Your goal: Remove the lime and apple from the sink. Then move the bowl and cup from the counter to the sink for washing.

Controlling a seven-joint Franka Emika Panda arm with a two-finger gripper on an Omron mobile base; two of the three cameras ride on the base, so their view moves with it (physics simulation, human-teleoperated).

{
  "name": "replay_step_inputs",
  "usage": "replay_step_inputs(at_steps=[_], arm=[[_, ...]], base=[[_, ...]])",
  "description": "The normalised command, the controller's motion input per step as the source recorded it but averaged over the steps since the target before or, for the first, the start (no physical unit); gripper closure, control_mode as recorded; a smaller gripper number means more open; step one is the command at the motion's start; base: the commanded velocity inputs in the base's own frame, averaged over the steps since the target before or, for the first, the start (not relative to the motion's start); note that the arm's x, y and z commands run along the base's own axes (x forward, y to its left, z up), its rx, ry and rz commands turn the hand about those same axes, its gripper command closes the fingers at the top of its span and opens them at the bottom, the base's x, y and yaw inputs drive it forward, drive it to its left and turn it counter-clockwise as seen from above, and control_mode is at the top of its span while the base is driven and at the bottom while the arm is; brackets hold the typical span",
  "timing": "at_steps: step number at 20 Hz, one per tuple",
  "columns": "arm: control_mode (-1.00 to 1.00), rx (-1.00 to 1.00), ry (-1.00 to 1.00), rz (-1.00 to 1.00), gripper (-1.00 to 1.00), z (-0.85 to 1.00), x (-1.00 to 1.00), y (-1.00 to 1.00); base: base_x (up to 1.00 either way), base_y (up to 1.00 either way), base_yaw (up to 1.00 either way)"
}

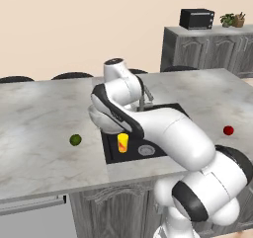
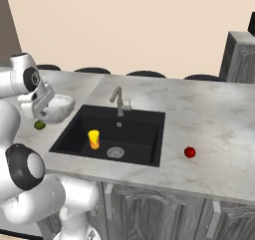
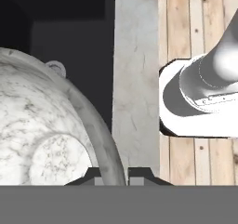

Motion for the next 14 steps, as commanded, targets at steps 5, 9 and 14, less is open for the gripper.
replay_step_inputs(at_steps=[5, 9, 14], arm=[[-1.00, 0.00, 0.02, -0.36, 1.00, 0.05, -0.07, -0.20], [-1.00, 0.00, 0.04, -0.36, 1.00, 0.04, -0.09, -0.19], [-1.00, 0.00, 0.11, -0.34, 1.00, 0.00, -0.06, -0.09]], base=[[0.00, 0.00, 0.00], [0.00, 0.00, 0.00], [0.00, 0.00, 0.00]])
